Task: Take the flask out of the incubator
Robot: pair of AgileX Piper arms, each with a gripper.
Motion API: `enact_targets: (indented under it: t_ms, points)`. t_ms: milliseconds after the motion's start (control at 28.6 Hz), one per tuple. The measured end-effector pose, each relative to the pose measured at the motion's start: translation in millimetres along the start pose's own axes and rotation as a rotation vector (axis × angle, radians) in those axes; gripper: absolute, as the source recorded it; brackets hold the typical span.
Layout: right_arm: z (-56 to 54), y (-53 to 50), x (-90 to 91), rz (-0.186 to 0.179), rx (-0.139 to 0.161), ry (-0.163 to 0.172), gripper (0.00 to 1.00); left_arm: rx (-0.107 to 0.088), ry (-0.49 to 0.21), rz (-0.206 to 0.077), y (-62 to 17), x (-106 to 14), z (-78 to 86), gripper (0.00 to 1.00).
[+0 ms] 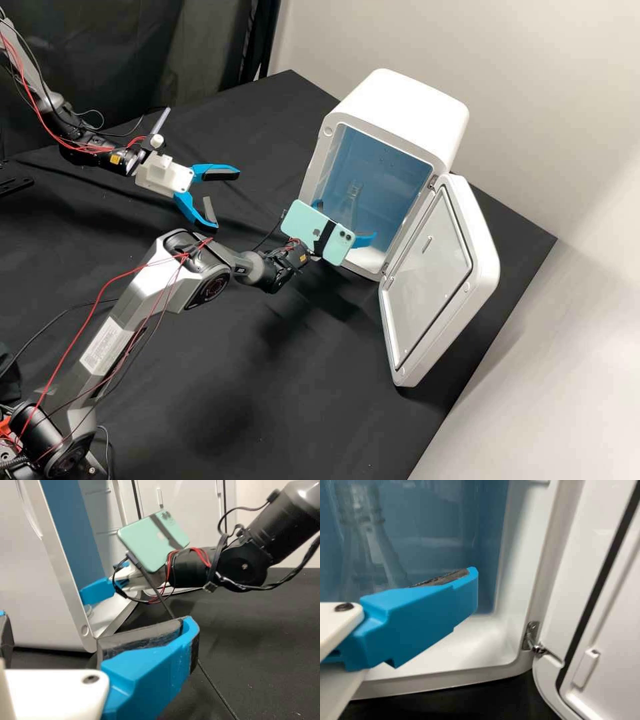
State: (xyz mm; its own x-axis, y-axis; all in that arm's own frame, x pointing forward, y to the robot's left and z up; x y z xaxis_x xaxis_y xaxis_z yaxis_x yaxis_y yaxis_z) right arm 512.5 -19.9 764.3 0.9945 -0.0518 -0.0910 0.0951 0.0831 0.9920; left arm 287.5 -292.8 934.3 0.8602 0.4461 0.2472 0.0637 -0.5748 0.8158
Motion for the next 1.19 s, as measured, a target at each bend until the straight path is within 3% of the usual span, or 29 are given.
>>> enact_targets:
  t_ms: [210,945,1190]
  points:
    - [3.6,-7.1,10.9,-0.039,-0.001,-0.03,1.0,0.001,0.002,-0.006,0.3,0.8,-0.1,1.0]
    - [4.1,-2.5,28.5,-0.032,-0.002,-0.033,1.0,0.001,0.005,-0.019,-0.5,1.2,-0.4,1.0]
    - [0.7,2.1,37.6,-0.03,0.014,-0.035,1.0,0.017,0.004,-0.02,-0.5,1.2,-0.4,1.0]
